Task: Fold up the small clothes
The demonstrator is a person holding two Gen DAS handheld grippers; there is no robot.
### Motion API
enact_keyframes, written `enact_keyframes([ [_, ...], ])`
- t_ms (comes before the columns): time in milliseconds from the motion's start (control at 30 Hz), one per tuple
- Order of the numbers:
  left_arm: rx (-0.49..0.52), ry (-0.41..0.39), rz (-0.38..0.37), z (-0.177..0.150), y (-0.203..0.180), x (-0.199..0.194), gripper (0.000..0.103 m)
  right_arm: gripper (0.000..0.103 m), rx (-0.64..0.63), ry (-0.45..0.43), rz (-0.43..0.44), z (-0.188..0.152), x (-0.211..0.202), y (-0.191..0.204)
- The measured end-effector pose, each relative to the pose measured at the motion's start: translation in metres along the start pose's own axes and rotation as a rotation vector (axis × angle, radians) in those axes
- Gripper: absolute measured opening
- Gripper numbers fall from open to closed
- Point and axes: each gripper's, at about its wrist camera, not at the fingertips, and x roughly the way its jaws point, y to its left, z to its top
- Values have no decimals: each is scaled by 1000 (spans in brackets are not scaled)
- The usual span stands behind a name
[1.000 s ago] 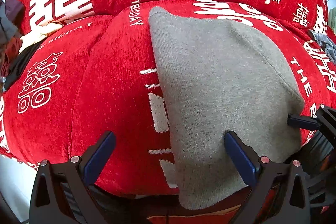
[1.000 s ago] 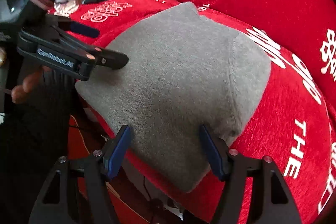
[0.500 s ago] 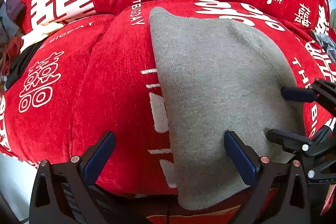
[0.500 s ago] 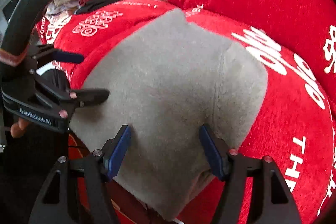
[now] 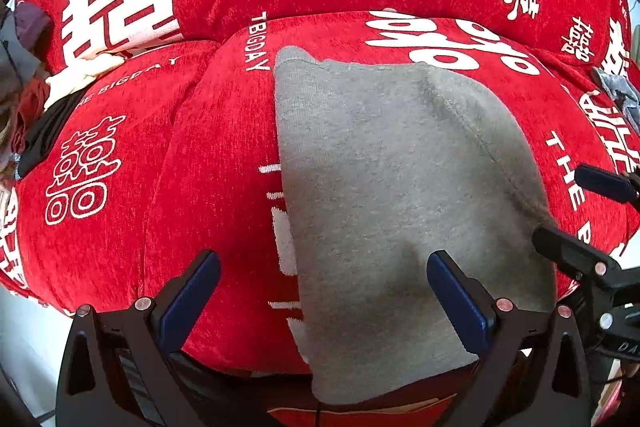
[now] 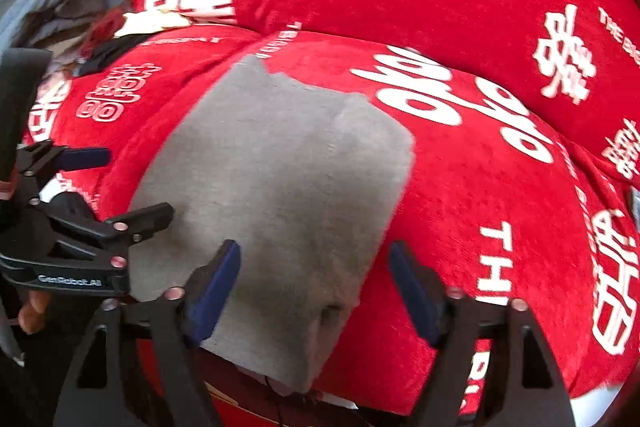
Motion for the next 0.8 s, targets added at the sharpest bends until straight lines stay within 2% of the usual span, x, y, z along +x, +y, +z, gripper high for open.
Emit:
enact_keyframes([
  [133, 9, 21, -1, -3, -5, 2, 103, 80, -21, 6, 12, -4, -2, 6],
  [233, -6, 29, 0, -4, -4, 3, 103, 80, -49, 19, -26, -8, 1, 10],
  [400, -28, 47, 59, -6, 1, 5, 103, 80, -32, 38, -27, -10, 5, 7],
  [800, -46, 33, 44, -4, -2, -2, 103, 80, -33, 27, -27, -7, 0, 6],
])
